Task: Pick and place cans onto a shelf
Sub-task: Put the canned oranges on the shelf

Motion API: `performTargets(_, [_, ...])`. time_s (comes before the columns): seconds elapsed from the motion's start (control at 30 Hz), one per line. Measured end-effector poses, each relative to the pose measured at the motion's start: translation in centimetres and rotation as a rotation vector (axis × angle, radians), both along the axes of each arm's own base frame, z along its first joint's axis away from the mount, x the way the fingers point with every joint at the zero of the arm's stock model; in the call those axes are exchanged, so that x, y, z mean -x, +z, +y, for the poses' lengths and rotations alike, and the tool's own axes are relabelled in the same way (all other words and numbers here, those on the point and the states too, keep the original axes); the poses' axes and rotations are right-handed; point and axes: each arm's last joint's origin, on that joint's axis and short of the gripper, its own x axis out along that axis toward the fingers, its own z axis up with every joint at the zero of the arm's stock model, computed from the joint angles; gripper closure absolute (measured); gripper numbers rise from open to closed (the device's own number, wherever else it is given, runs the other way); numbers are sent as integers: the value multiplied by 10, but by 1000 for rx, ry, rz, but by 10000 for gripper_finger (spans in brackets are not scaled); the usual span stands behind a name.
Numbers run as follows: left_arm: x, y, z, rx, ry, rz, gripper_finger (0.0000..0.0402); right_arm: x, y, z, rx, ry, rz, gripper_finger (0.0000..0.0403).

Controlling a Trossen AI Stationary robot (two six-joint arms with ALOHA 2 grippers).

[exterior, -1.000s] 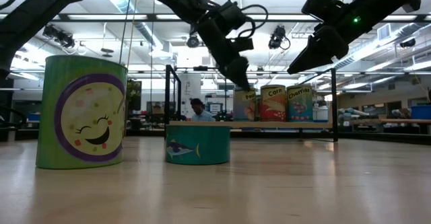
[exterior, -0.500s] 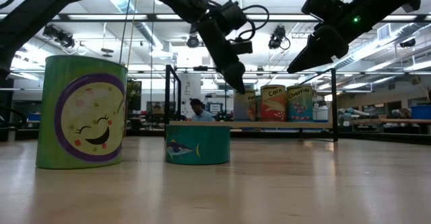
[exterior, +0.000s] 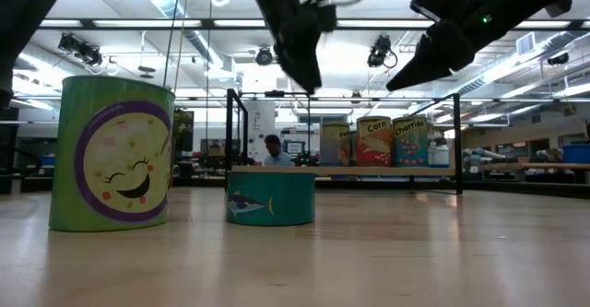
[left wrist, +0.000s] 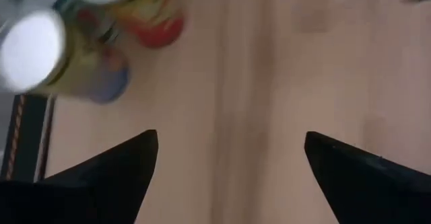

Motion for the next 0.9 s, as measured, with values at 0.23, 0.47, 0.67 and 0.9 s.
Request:
performTargets(0.23, [-6, 10, -43, -39, -105, -35, 44, -4, 3, 3, -12, 50, -44, 29])
performTargets(0.47, [-18, 15, -62, -262, -91, -103, 57, -11, 9, 9, -33, 54, -148, 29])
performTargets(0.67, [-23, 17, -76, -165, -252, -166, 66, -12, 12, 9, -104, 22, -212, 29])
performTargets(0.9, [-22, 6, -109, -10, -477, -187, 84, -17, 14, 10, -248, -35, -325, 29])
